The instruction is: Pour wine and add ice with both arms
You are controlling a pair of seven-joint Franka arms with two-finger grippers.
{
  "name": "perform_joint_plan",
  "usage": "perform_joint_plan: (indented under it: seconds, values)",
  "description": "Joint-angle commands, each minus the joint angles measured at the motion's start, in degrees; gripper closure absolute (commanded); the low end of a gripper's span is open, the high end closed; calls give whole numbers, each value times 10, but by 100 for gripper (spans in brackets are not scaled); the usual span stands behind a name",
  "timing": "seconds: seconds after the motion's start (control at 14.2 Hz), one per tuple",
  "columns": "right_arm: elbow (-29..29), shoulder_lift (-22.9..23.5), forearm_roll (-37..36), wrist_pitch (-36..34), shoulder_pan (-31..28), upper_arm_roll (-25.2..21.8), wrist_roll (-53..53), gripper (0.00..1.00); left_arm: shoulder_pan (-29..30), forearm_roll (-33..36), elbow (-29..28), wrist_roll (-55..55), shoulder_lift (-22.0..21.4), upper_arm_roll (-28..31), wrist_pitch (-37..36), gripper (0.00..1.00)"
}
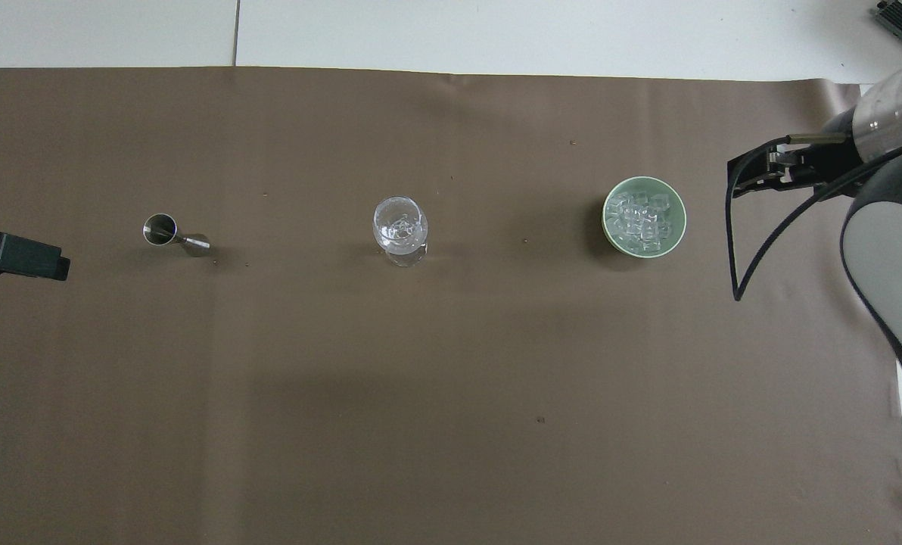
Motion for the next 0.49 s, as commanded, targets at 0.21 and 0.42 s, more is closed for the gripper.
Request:
perform_joint_plan:
  seconds: [0.21, 0.42]
  values:
    - [-9, -21, 6, -11, -17, -14, -68, 0, 6, 7, -35, 7, -20, -3, 29, 0]
    - [-10, -27, 5, -13, -17, -15, -82, 0, 9, 7, -35, 7, -20, -1, 35, 0]
